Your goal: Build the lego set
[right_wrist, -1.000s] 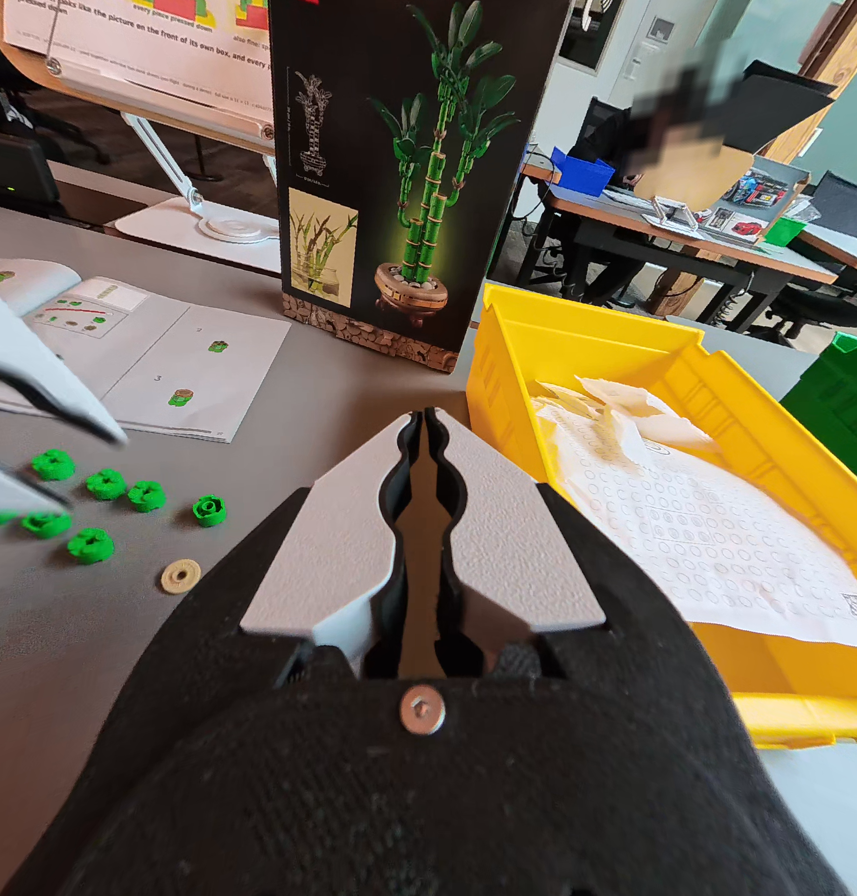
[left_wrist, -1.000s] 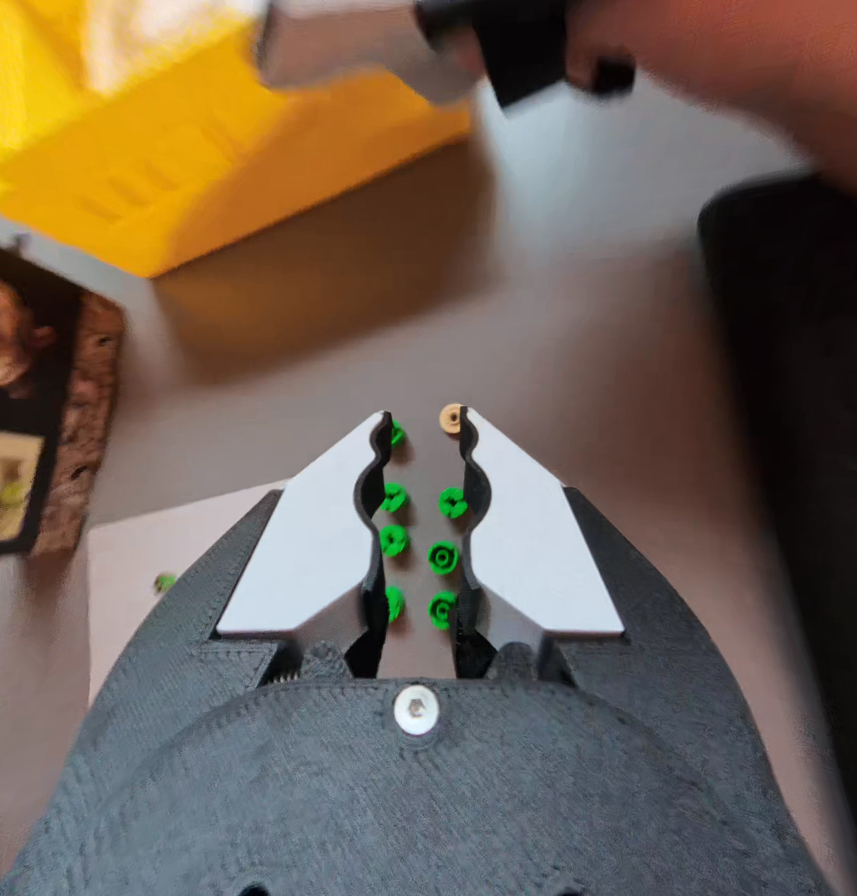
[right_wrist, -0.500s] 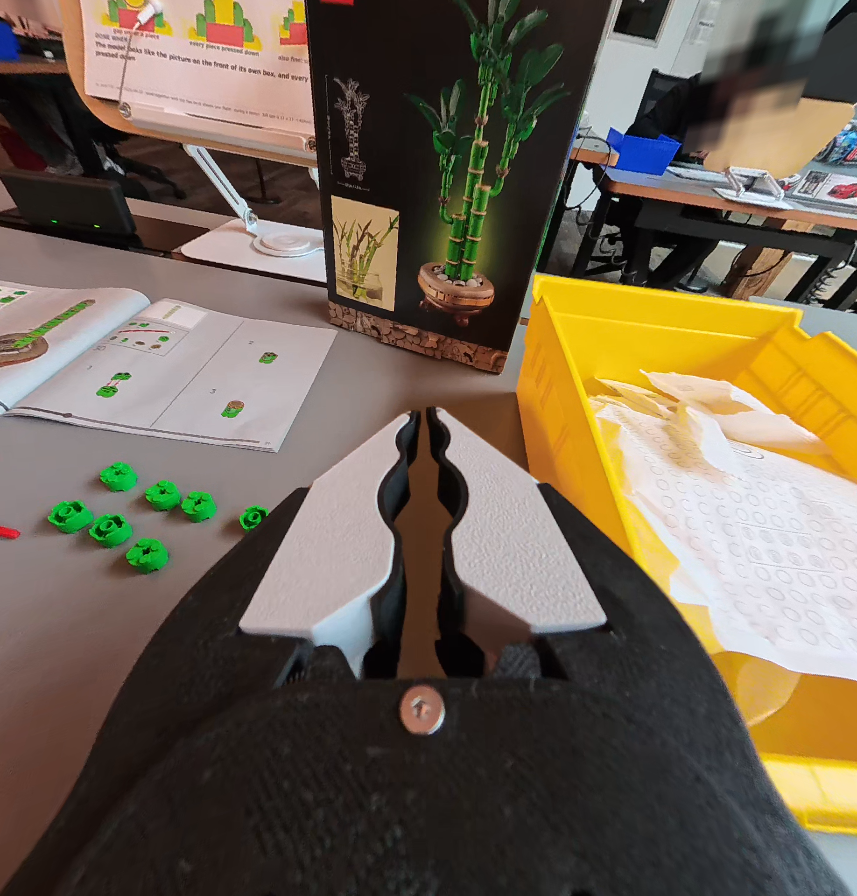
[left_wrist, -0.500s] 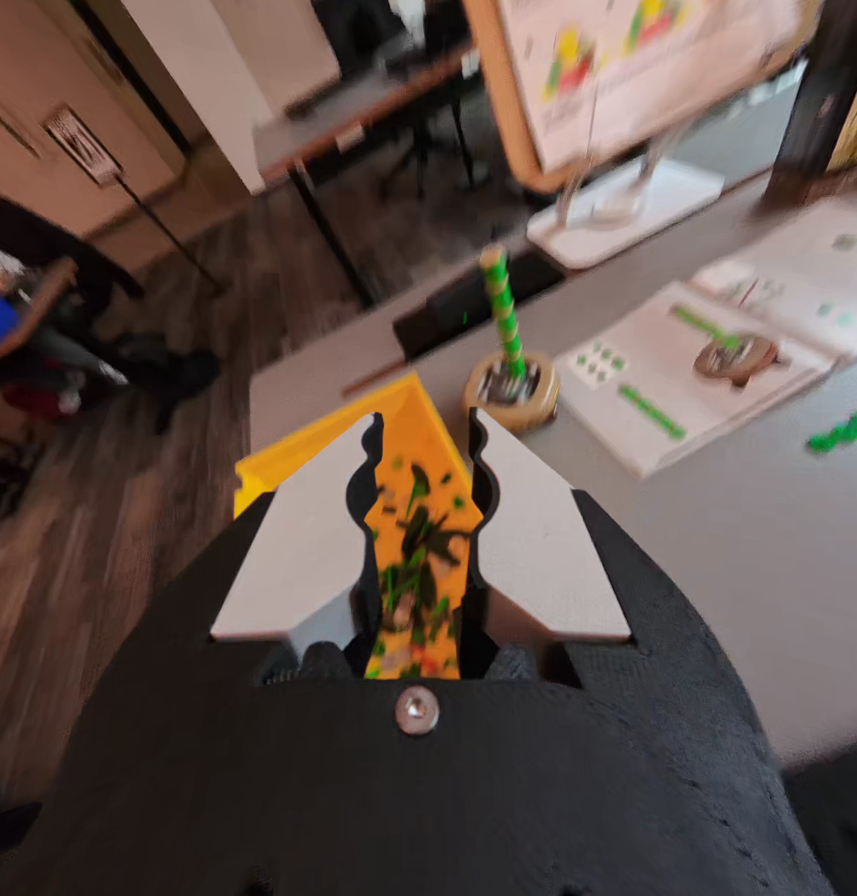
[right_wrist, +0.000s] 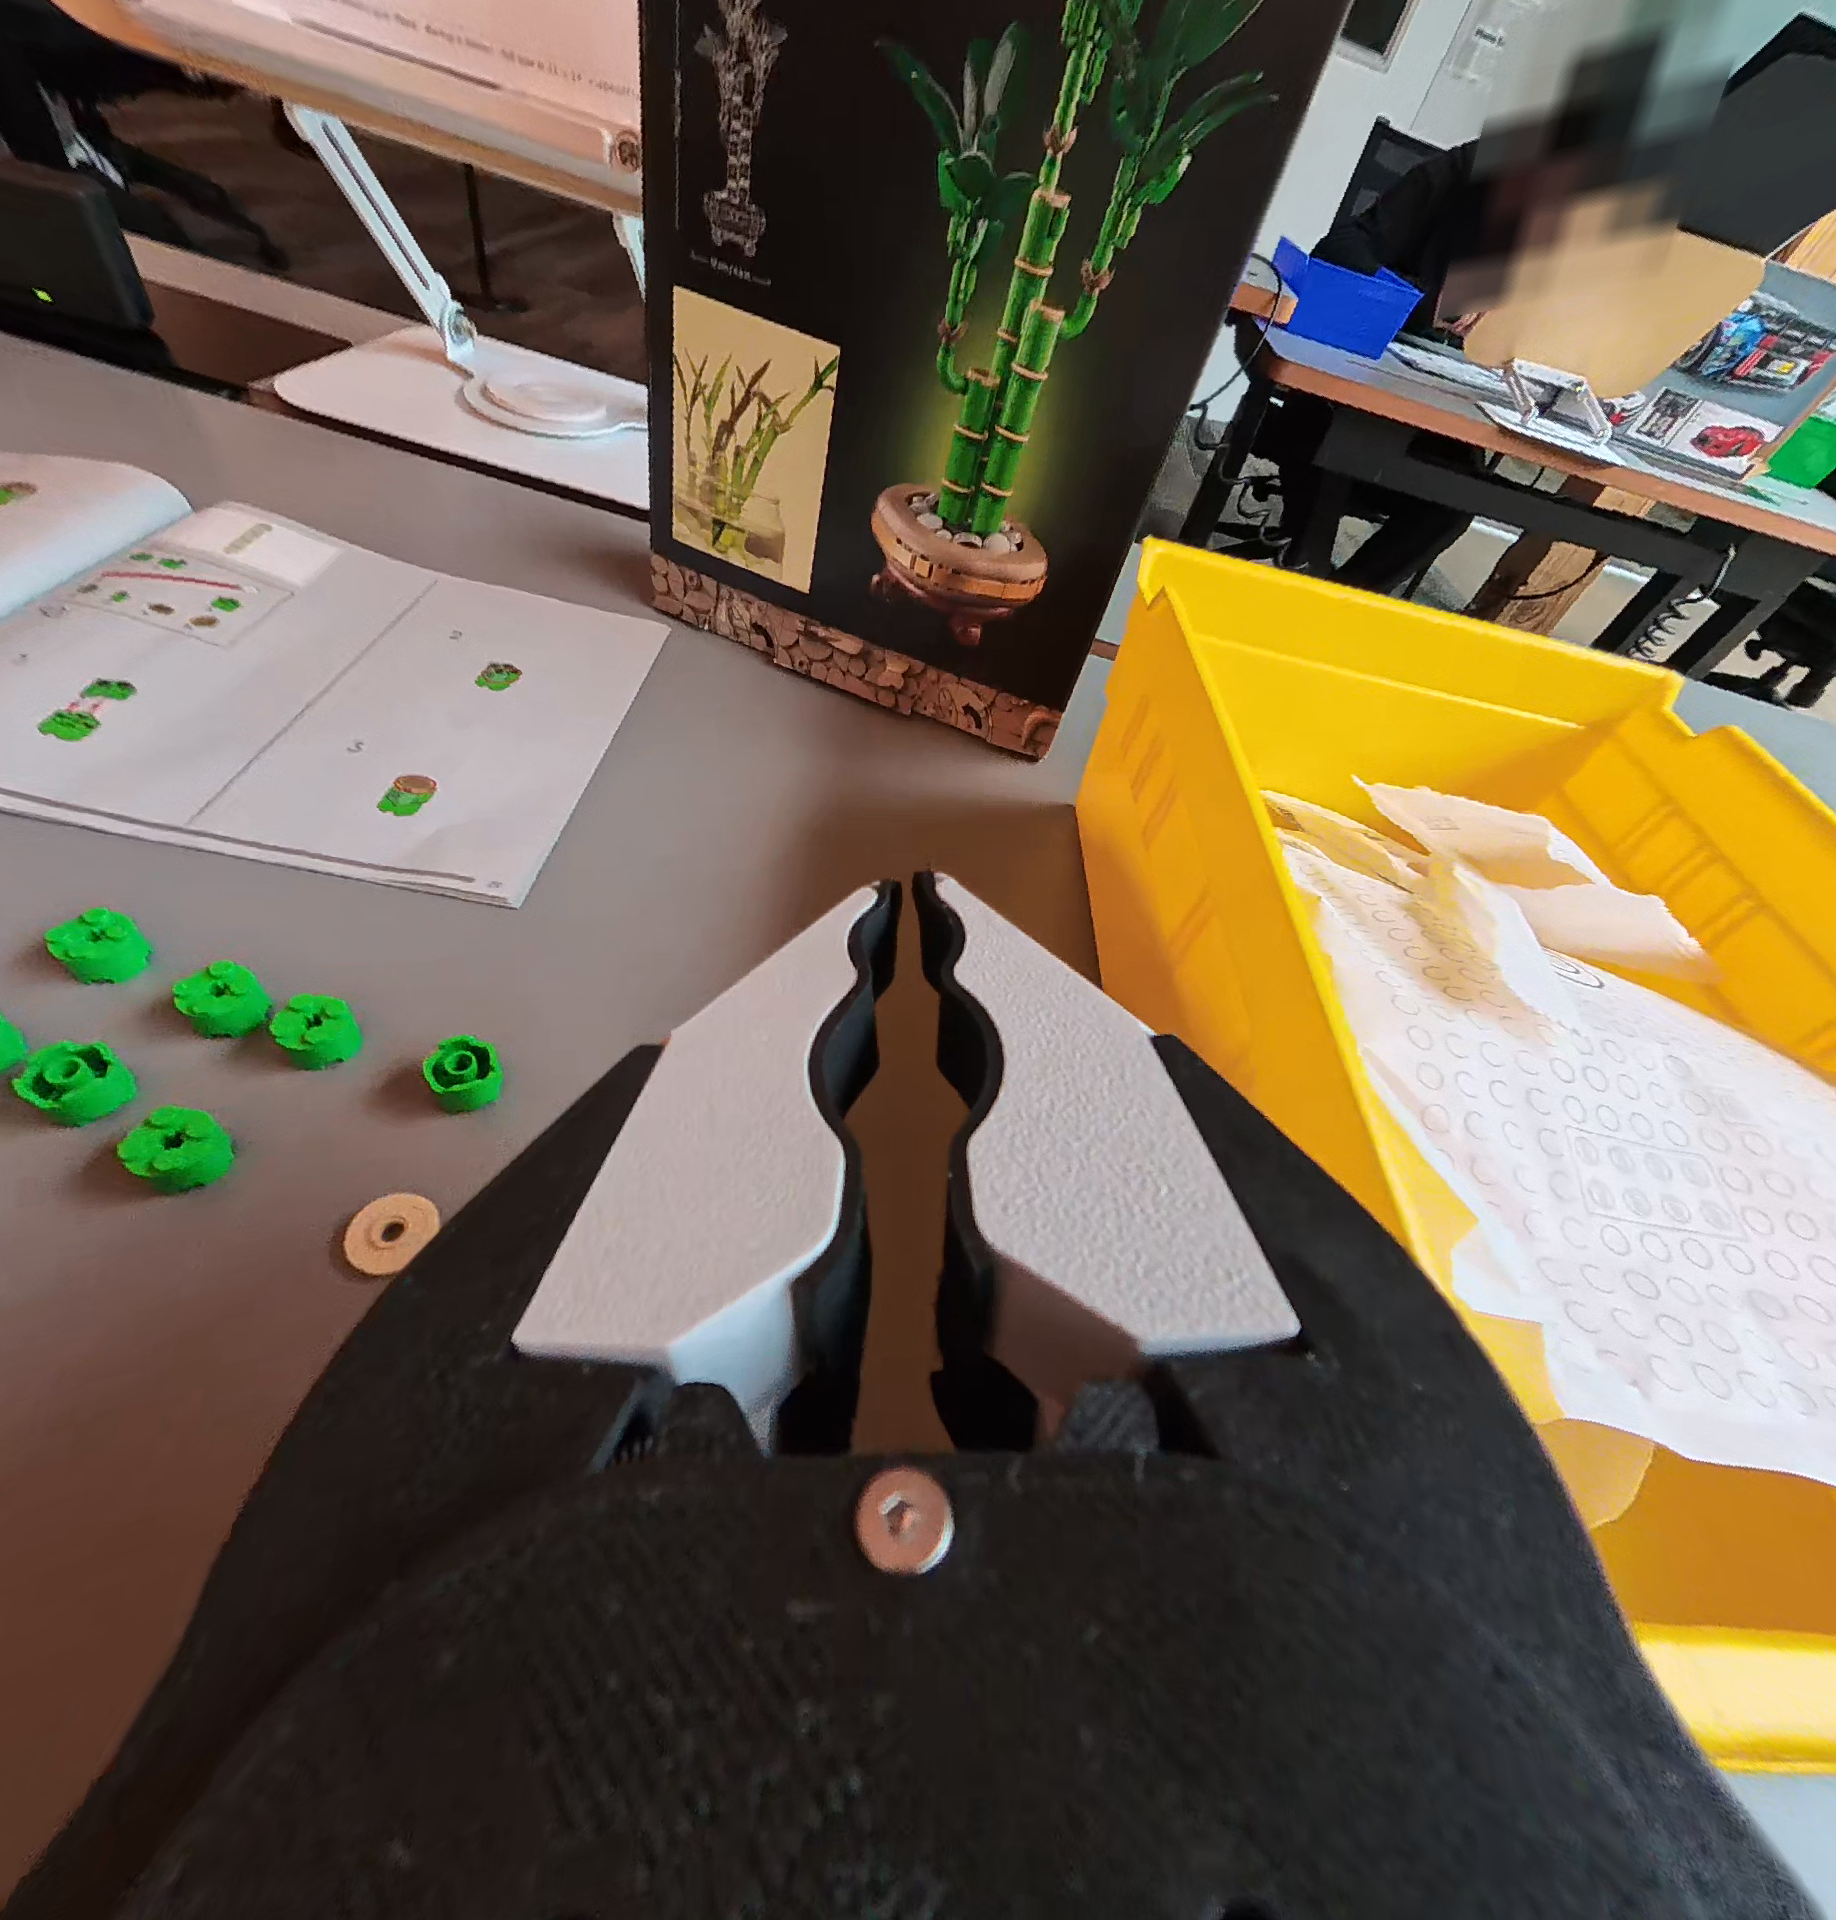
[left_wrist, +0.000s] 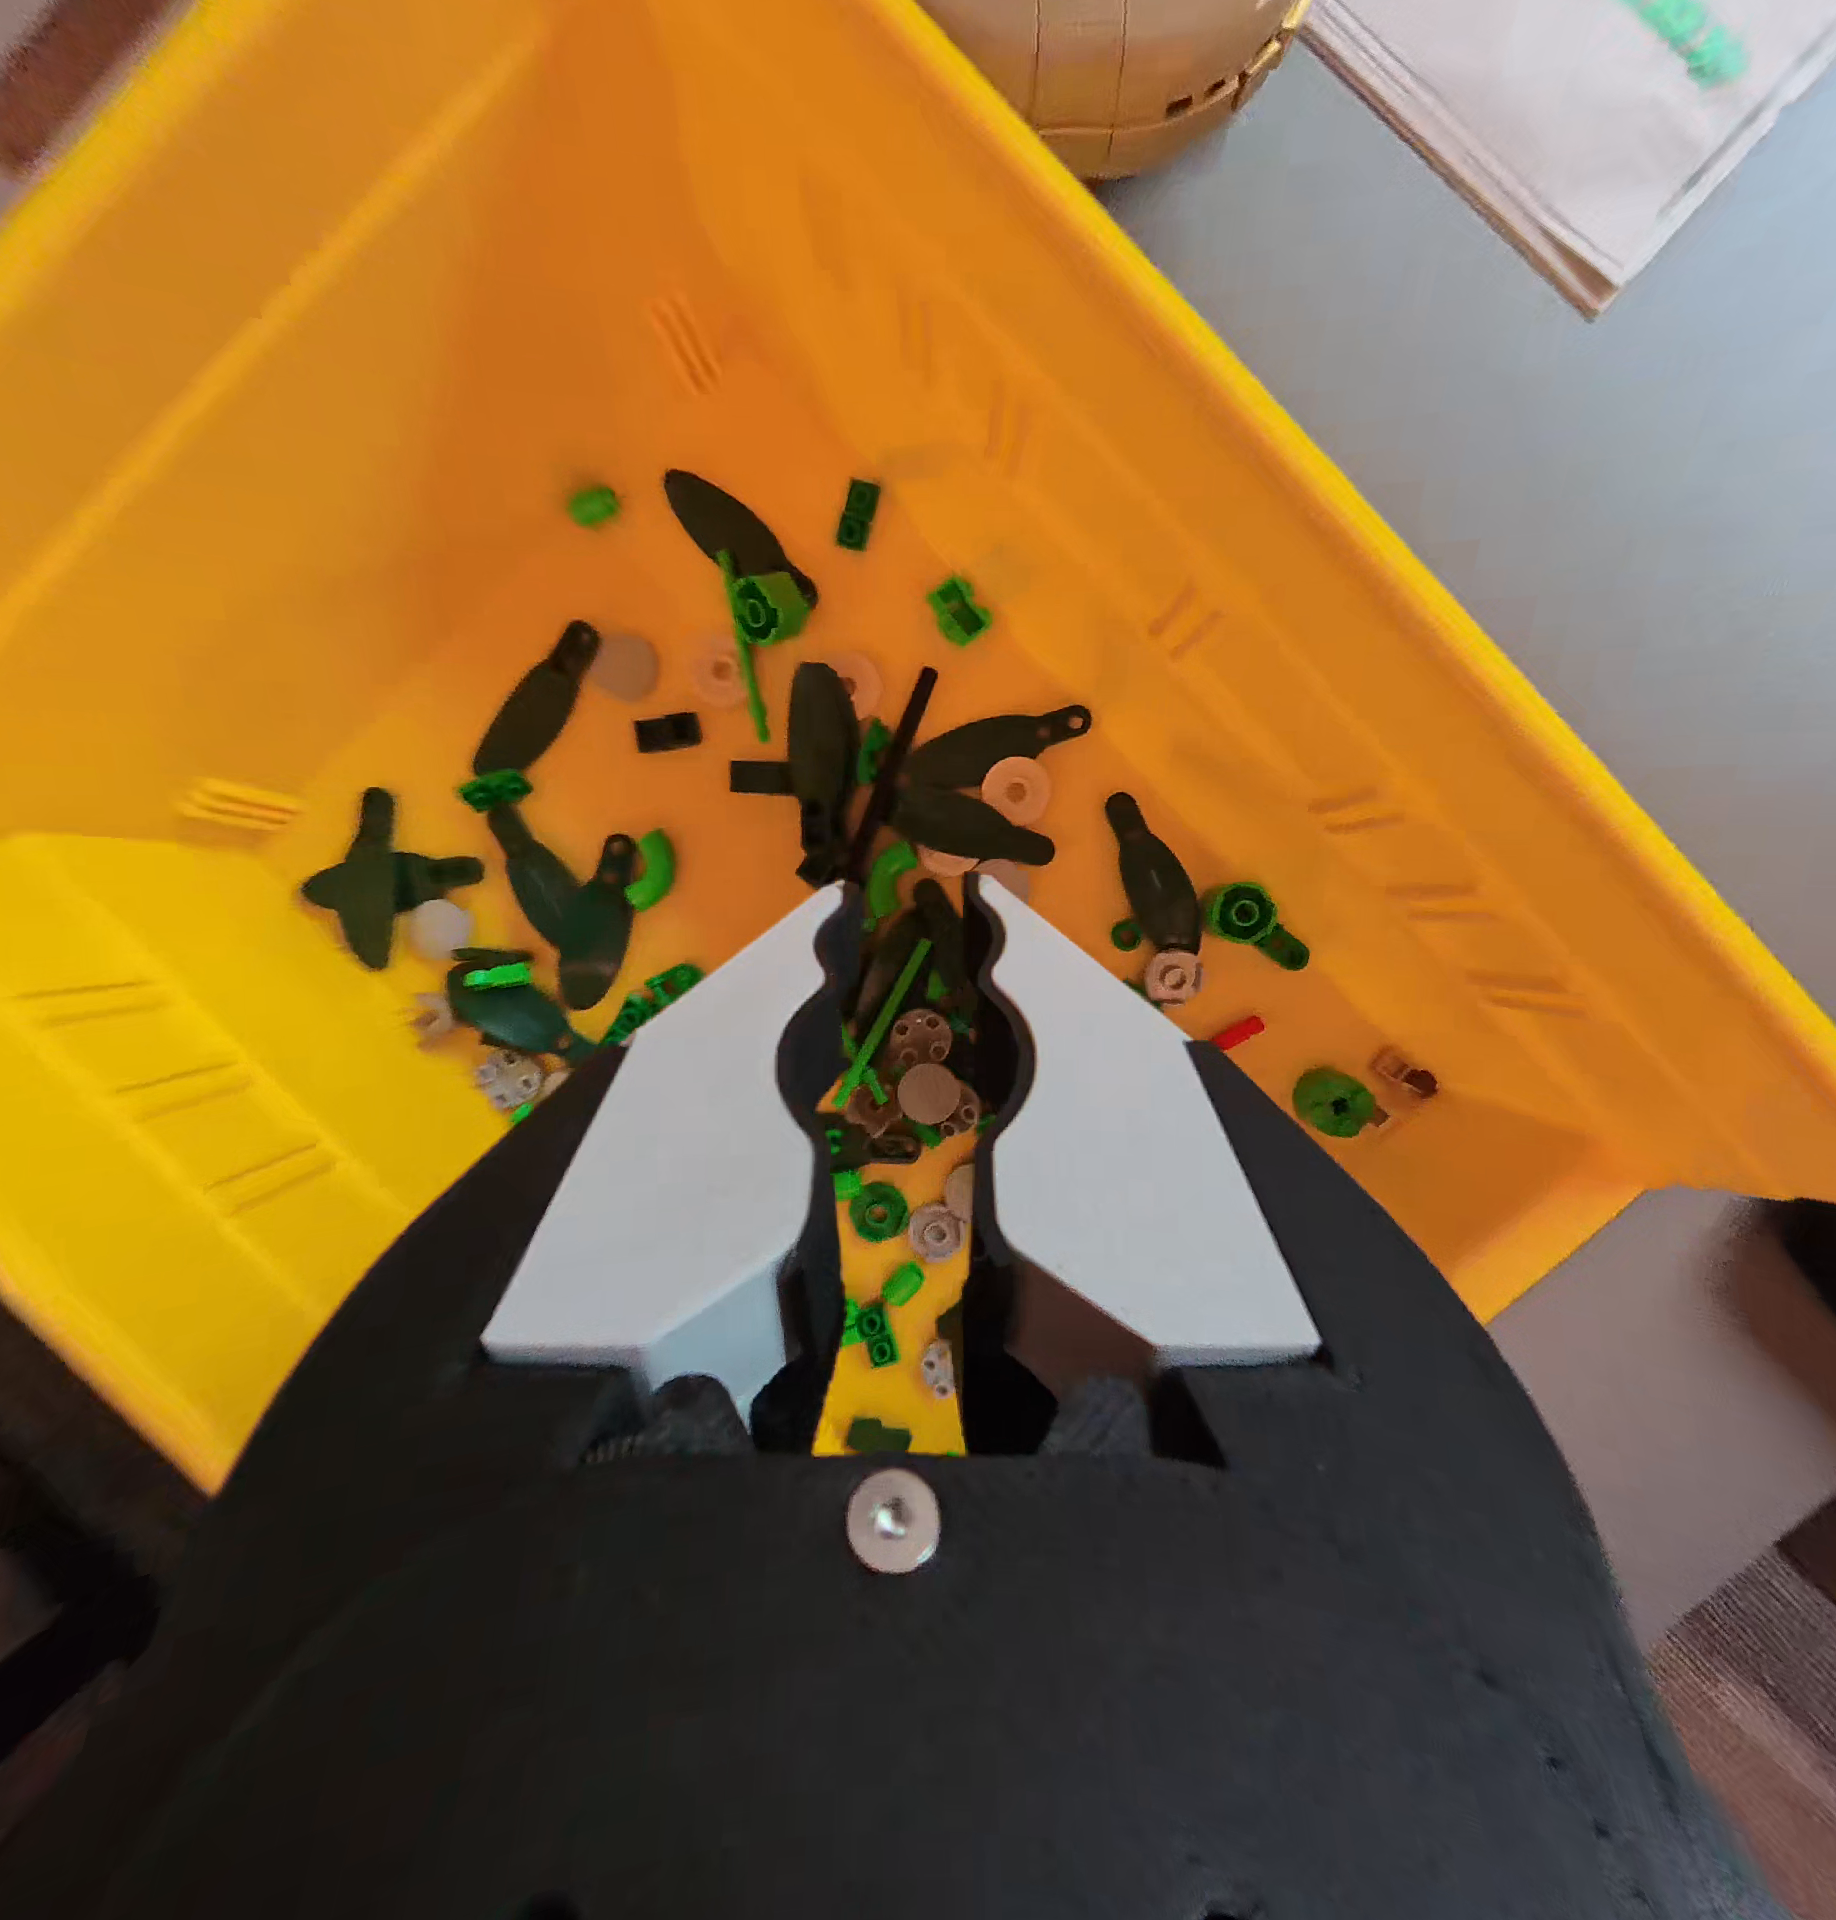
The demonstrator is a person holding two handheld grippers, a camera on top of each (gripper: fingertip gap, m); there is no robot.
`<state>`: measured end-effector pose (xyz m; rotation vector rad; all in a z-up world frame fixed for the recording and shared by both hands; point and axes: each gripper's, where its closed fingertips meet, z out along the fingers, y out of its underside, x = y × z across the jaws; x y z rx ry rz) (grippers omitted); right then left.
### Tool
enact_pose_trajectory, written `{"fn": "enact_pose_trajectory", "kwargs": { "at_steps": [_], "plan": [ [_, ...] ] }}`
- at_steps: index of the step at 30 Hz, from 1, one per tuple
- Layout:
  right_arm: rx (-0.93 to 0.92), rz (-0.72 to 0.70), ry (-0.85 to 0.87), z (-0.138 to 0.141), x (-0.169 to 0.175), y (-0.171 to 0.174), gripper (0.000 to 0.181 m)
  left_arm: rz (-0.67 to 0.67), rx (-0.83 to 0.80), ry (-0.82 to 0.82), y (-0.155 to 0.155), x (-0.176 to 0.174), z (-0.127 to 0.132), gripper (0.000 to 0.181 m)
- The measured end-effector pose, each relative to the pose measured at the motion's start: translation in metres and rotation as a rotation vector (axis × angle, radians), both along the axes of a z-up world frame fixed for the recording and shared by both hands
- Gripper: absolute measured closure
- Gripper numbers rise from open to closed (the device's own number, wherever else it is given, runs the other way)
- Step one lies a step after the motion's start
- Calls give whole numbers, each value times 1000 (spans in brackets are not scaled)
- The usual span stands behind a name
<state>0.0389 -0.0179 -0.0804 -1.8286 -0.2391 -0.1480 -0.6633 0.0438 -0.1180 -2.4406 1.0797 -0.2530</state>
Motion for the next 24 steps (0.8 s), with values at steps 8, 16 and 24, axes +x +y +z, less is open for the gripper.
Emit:
{"fn": "enact_pose_trajectory", "kwargs": {
  "at_steps": [8, 16, 24],
  "plan": [
    [-30, 3, -42, -7, -5, 3, 178, -102, -74, 13, -2, 12, -29, 172],
    [-46, 9, -42, -12, -6, 2, 178, -187, -106, 140, -8, 8, -52, 181],
    [-62, 36, -39, -16, -10, 2, 178, -171, -89, 130, 1, 15, -52, 177]
  ]
}}
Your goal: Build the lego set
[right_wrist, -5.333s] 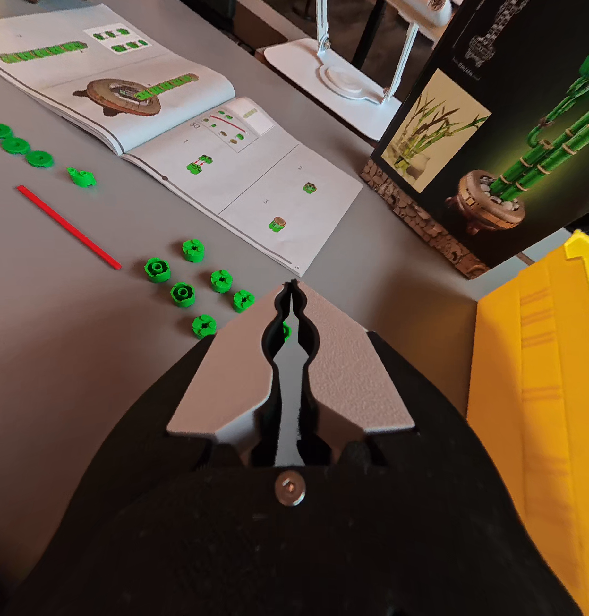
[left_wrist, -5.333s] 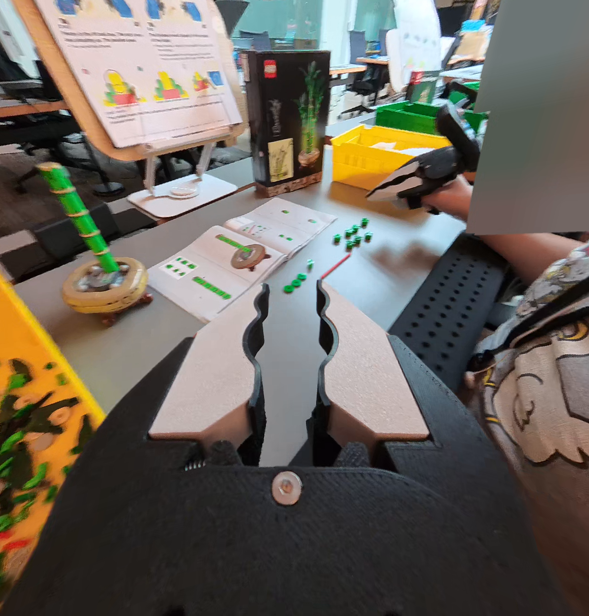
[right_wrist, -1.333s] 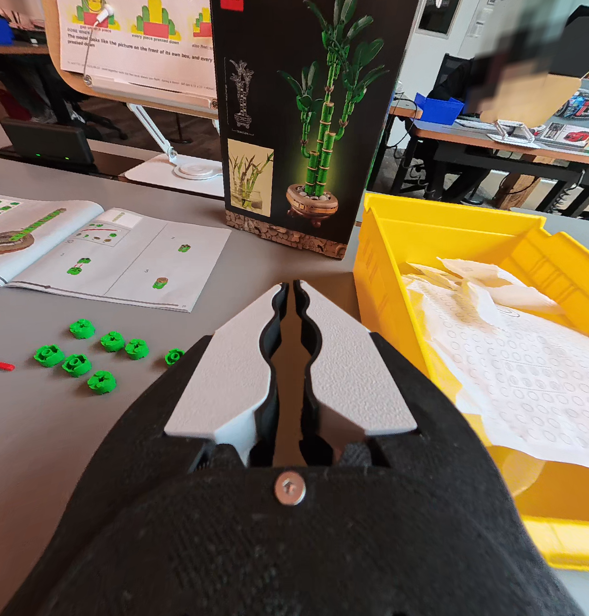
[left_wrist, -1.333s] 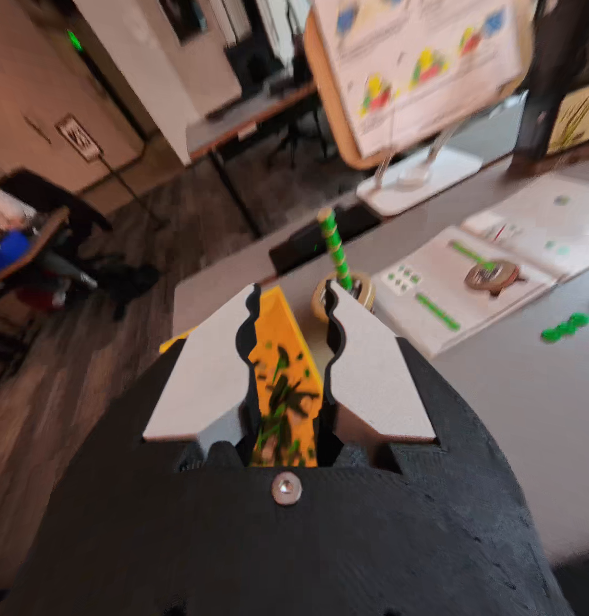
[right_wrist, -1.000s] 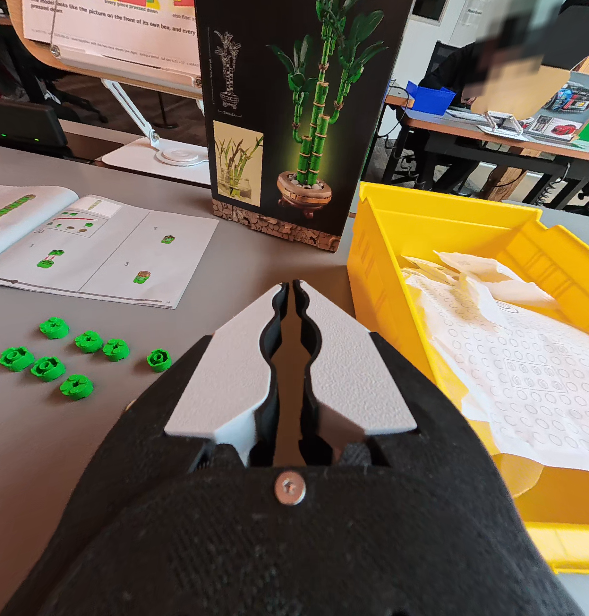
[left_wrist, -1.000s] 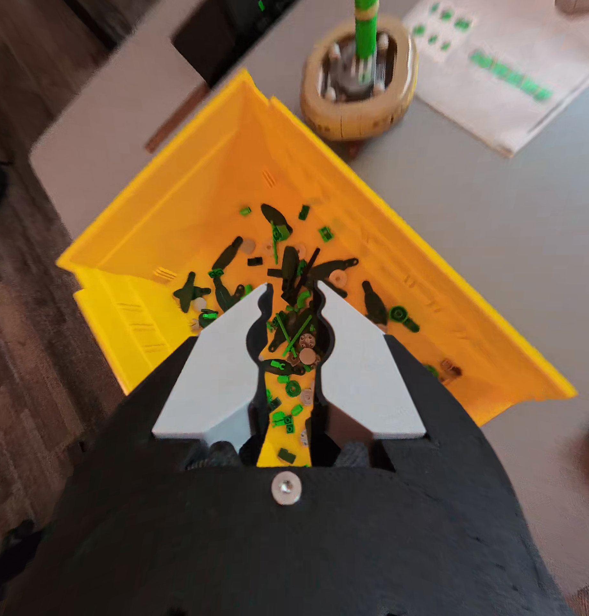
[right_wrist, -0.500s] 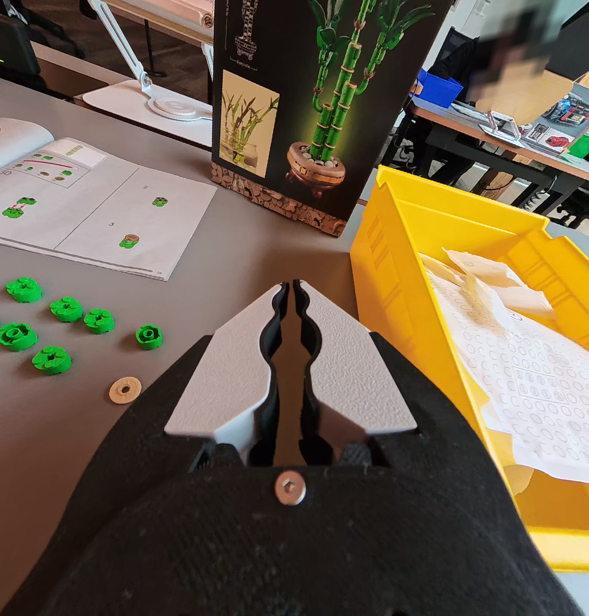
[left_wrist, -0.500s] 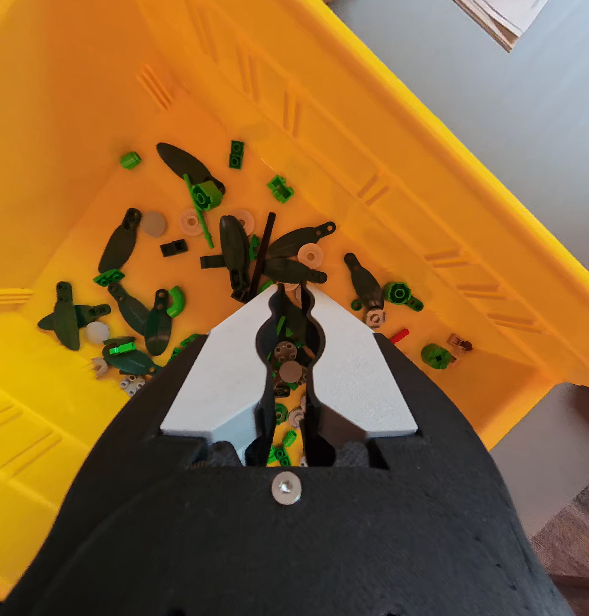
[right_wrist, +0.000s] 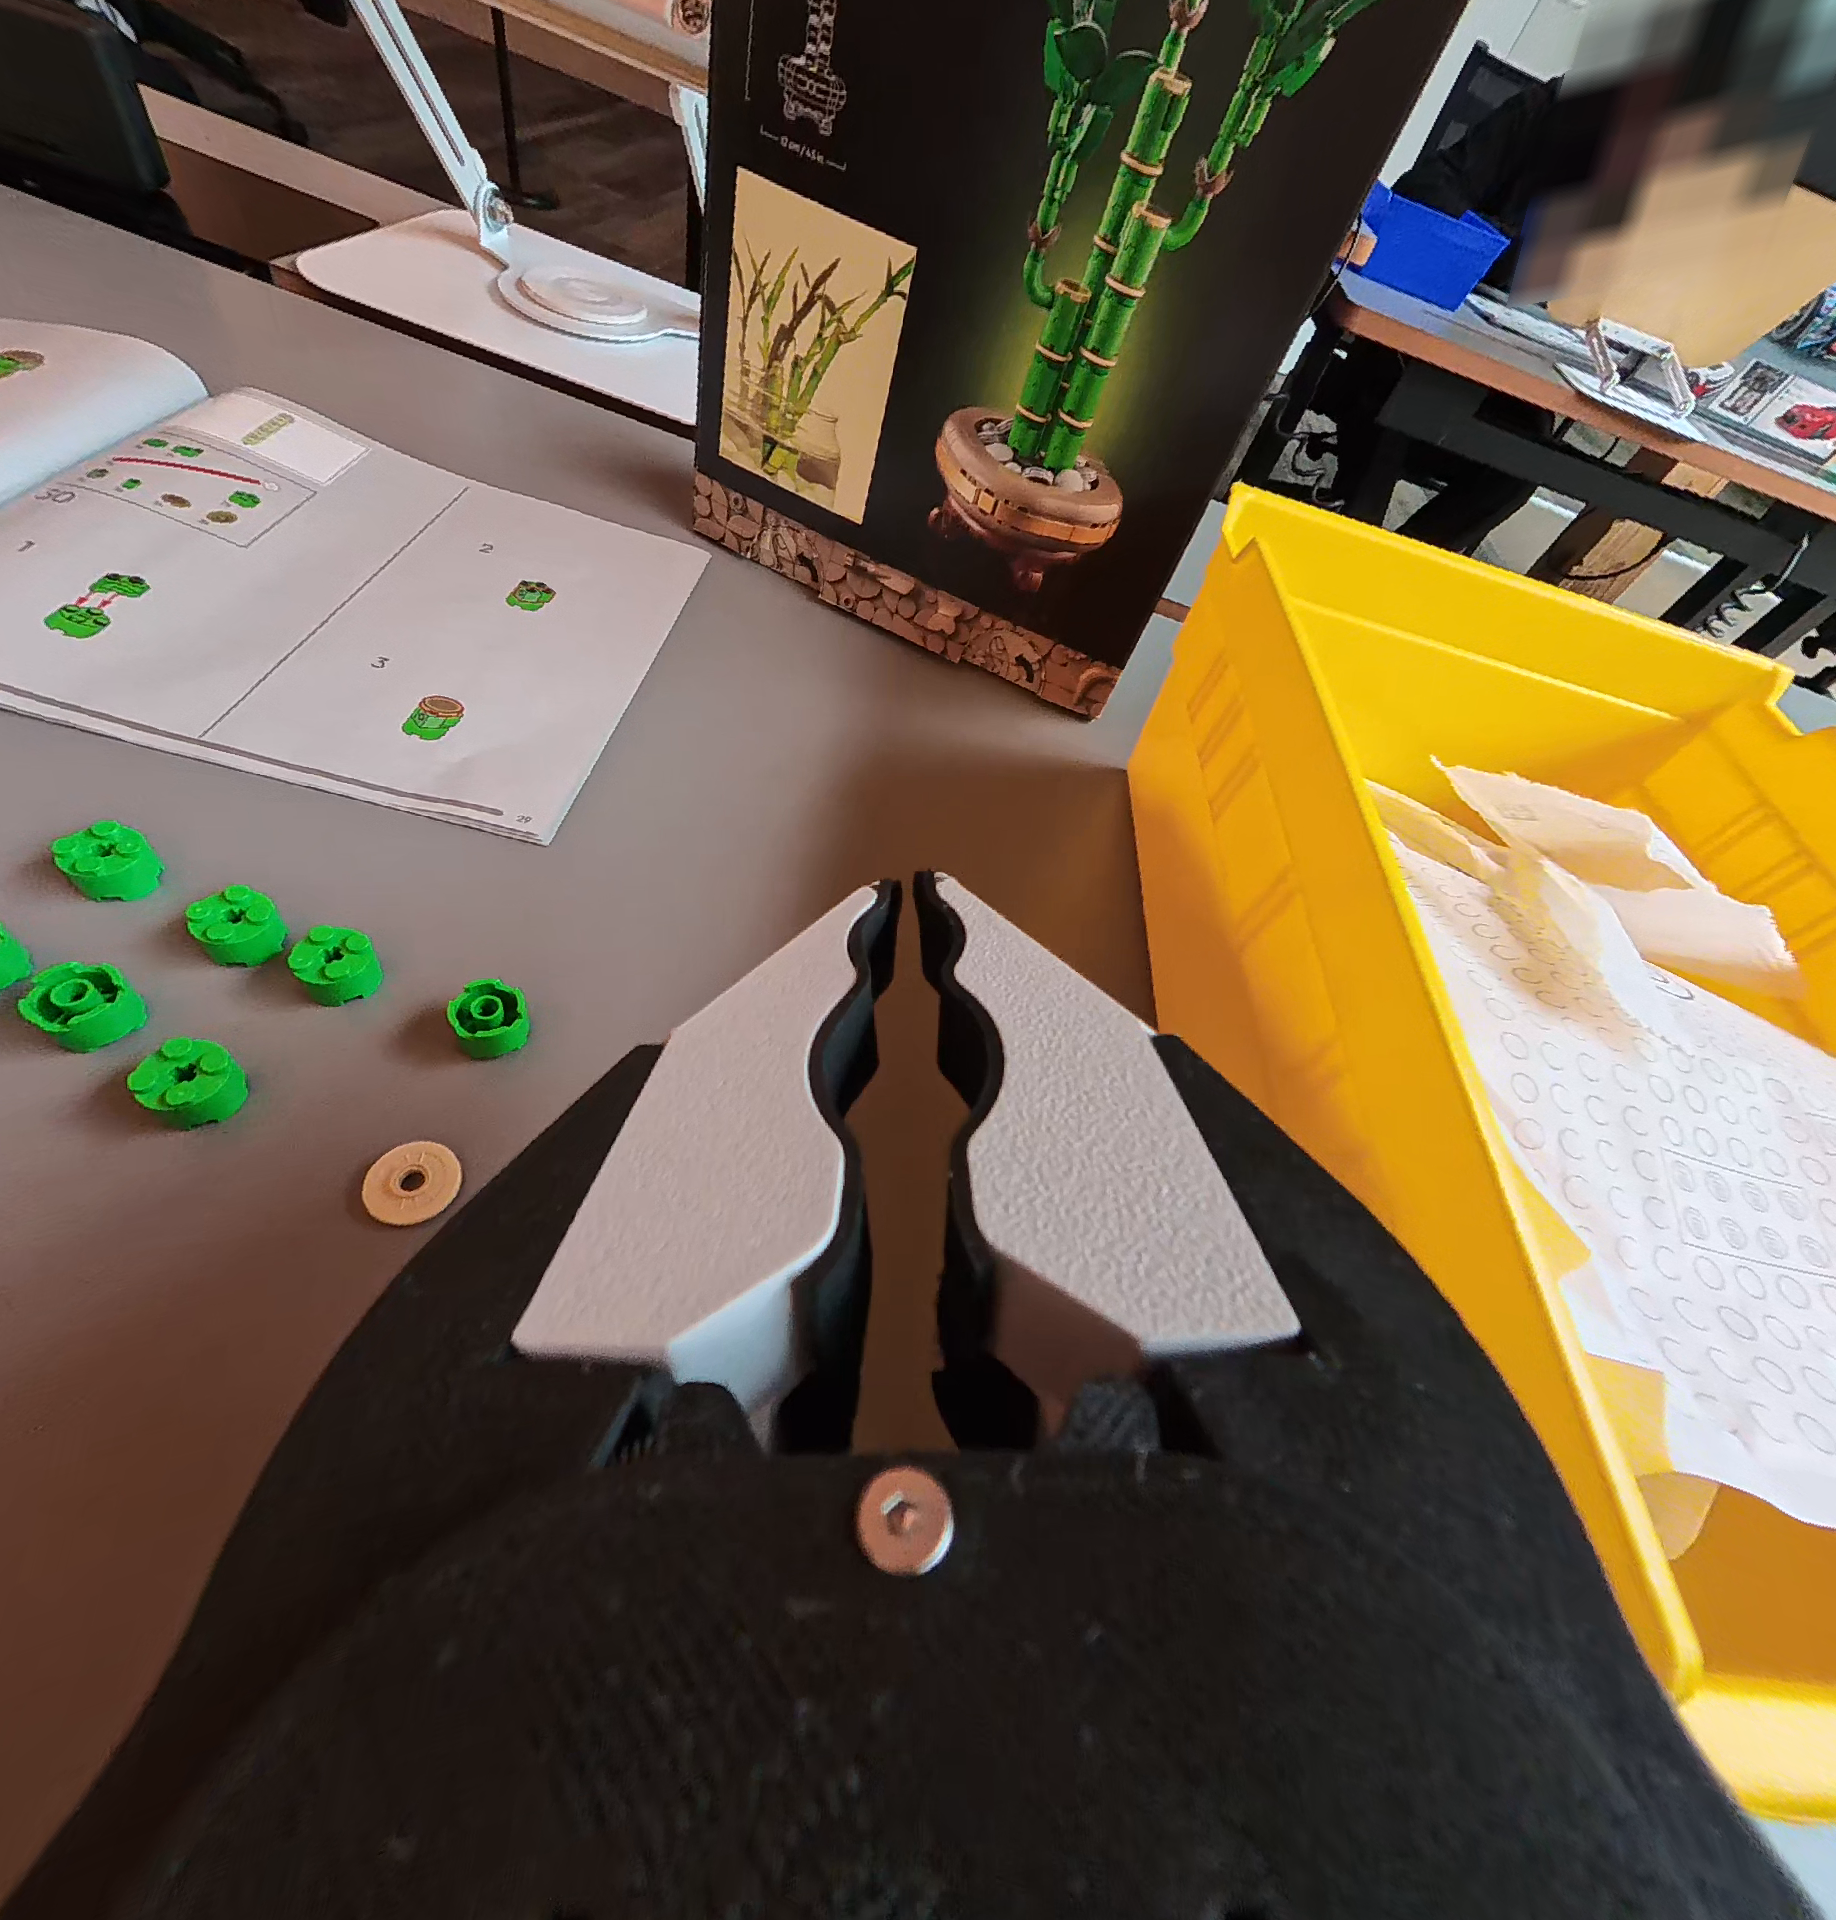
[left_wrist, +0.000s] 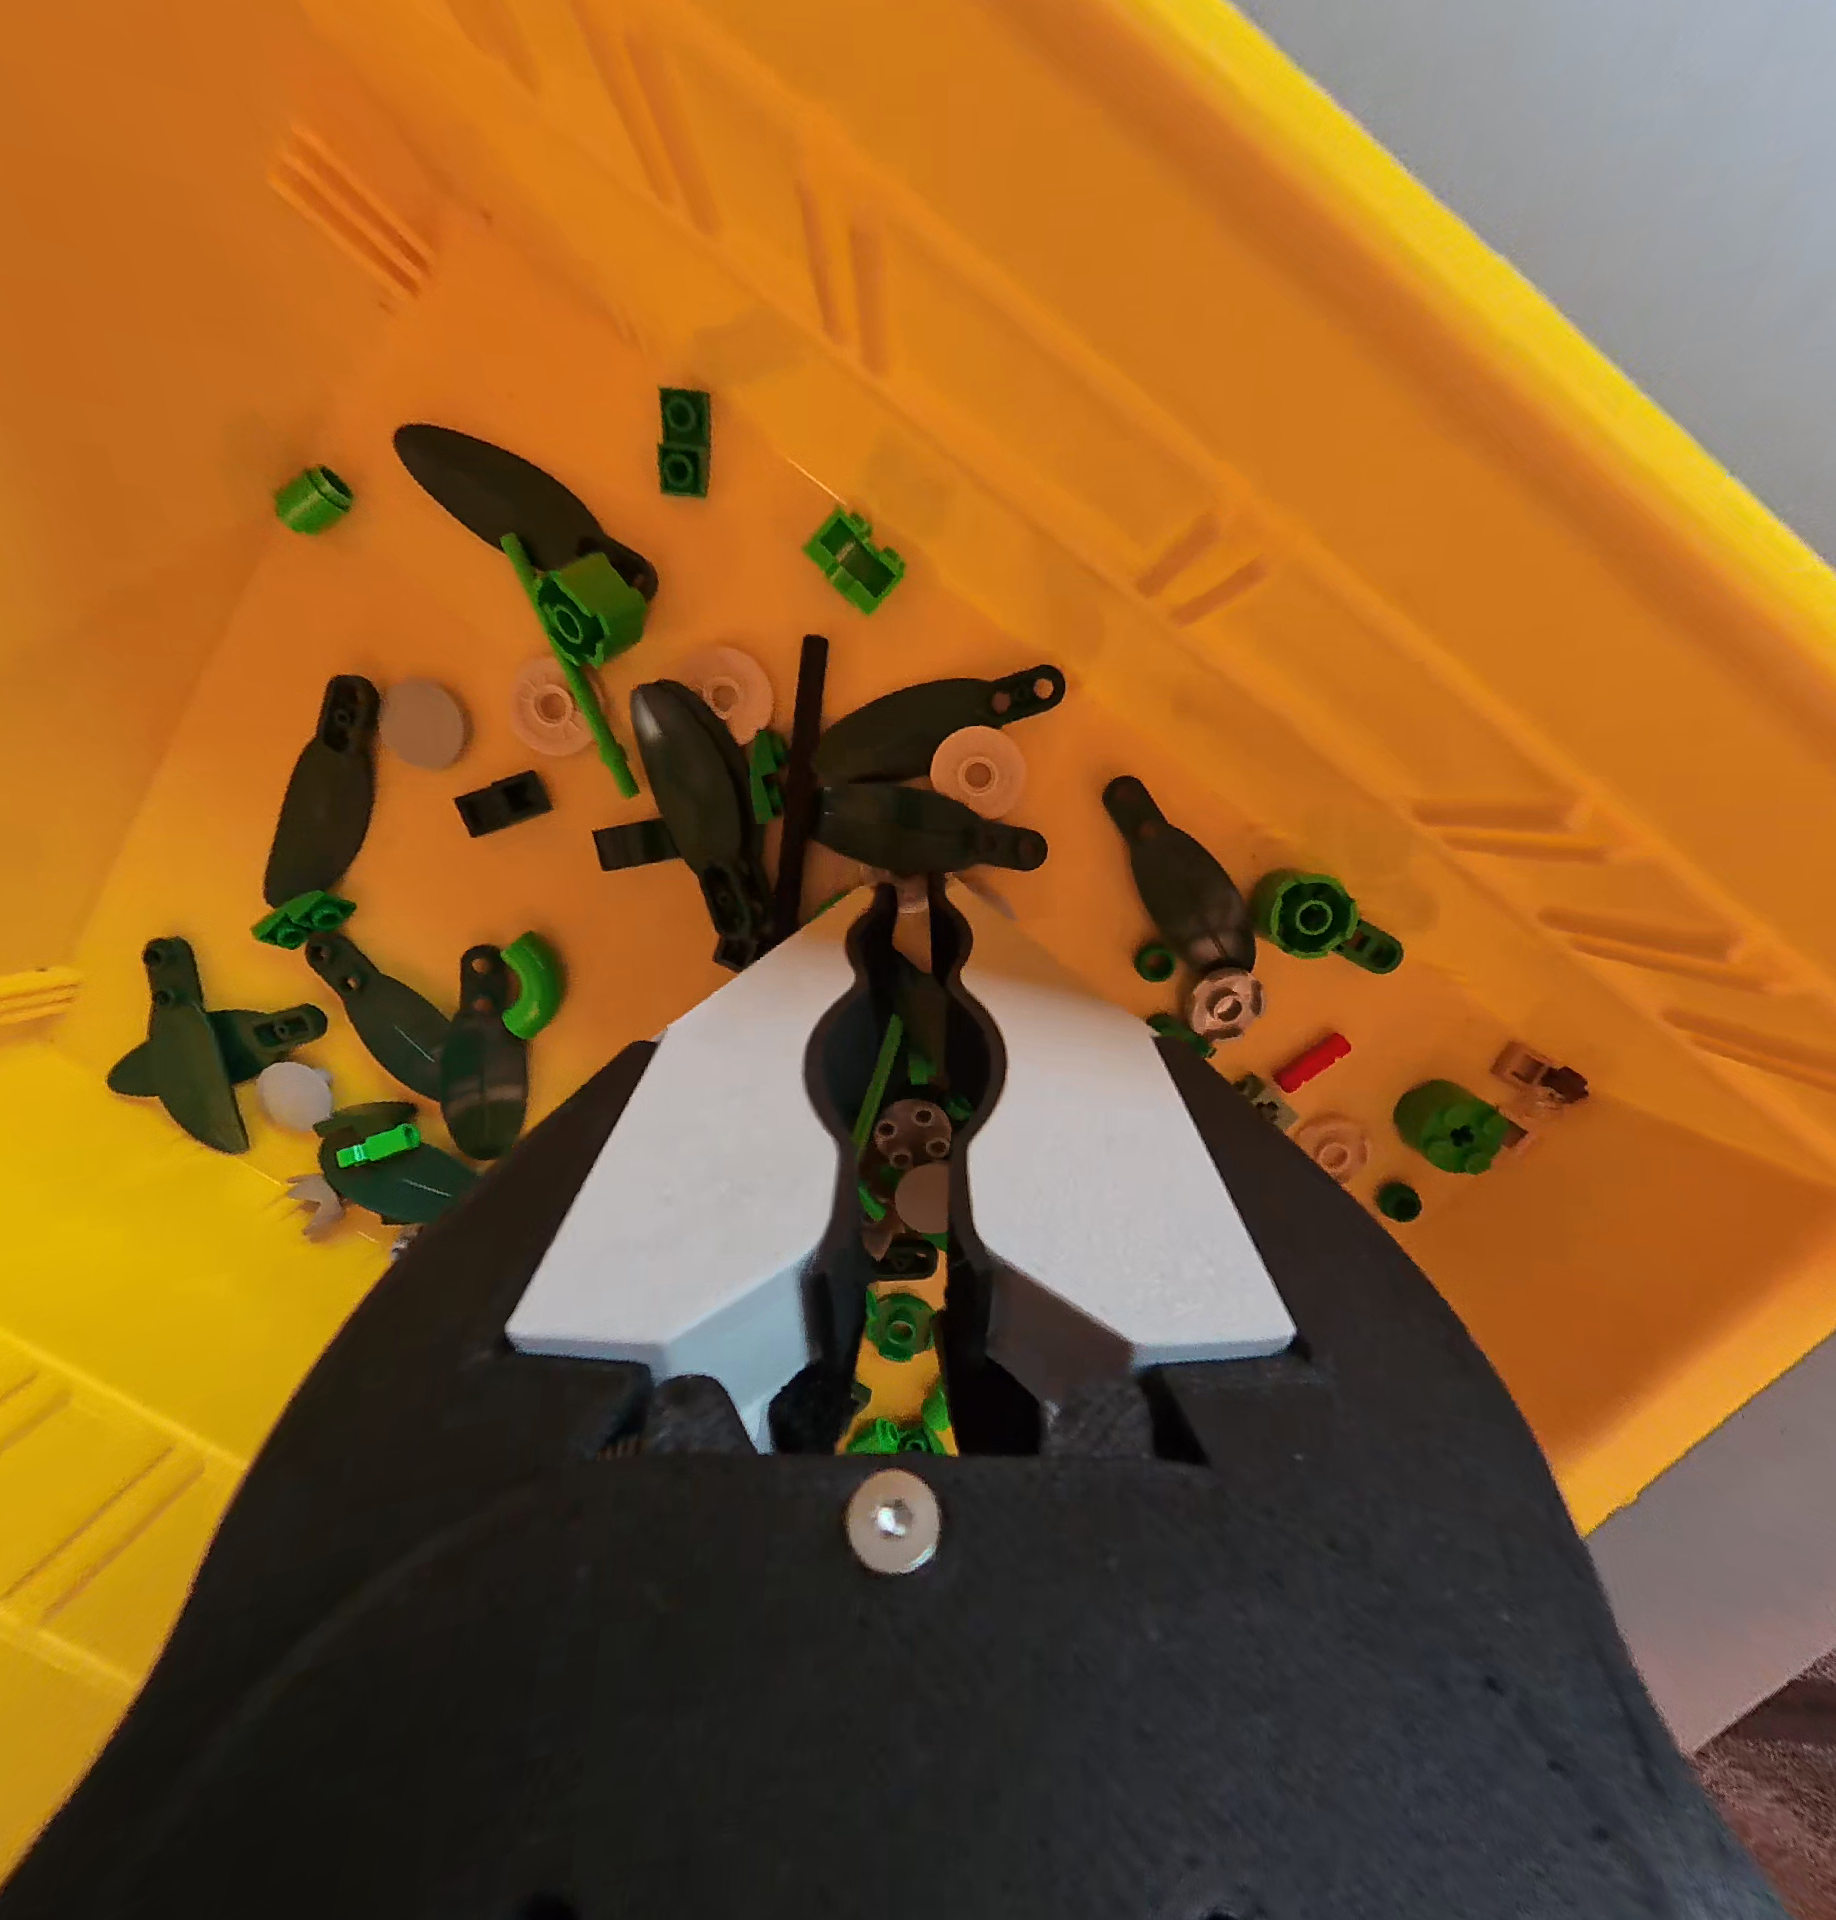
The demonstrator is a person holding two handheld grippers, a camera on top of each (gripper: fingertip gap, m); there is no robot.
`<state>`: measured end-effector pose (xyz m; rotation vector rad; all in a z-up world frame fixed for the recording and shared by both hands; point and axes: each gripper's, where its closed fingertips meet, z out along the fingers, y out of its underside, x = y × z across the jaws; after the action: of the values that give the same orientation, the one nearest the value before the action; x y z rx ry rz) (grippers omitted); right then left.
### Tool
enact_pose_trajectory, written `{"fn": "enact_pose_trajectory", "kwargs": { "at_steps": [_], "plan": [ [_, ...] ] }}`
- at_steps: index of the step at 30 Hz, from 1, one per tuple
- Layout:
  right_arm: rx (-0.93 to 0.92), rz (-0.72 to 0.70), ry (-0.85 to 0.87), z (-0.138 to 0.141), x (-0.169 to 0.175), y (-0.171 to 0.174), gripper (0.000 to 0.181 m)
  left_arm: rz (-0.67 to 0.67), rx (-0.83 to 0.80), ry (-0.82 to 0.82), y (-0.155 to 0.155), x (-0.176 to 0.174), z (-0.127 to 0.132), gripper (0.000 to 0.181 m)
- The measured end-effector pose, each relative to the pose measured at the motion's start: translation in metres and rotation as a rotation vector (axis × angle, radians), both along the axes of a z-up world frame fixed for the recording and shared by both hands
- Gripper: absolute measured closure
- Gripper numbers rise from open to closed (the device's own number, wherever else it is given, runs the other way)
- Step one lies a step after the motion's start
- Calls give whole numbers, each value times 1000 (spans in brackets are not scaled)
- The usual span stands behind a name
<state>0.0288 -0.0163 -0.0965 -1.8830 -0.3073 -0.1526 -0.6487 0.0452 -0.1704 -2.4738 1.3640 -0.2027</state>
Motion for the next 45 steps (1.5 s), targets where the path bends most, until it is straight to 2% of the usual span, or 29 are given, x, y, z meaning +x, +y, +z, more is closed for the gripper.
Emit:
{"fn": "enact_pose_trajectory", "kwargs": {
  "at_steps": [5, 12, 18, 27, 34, 37, 39, 45],
  "plan": [
    [-10, 16, 4, -2, -3, 0, 178, -30, 15, 40, 1, 3, -1, 174],
    [-28, 34, -7, -6, -7, 0, 178, -23, -7, 8, -1, 7, 0, 171],
    [-42, 52, -5, -9, -11, 0, 178, -69, 27, 24, -2, 6, -1, 169],
    [-56, 67, -22, -12, -15, 1, 178, -81, 28, 72, -5, -6, -3, 181],
    [-67, 83, -24, -14, -18, 1, 178, -70, 58, -46, -5, 2, 5, 164],
    [-71, 85, -26, -15, -18, 1, 178, -44, 35, -82, -5, 8, 7, 153],
    [-75, 86, -25, -16, -18, 1, 178, -32, 16, -129, -7, 15, 10, 152],
    [-85, 88, -29, -18, -18, 1, 177, 101, -52, -129, -9, 18, 3, 148]
  ]
}}
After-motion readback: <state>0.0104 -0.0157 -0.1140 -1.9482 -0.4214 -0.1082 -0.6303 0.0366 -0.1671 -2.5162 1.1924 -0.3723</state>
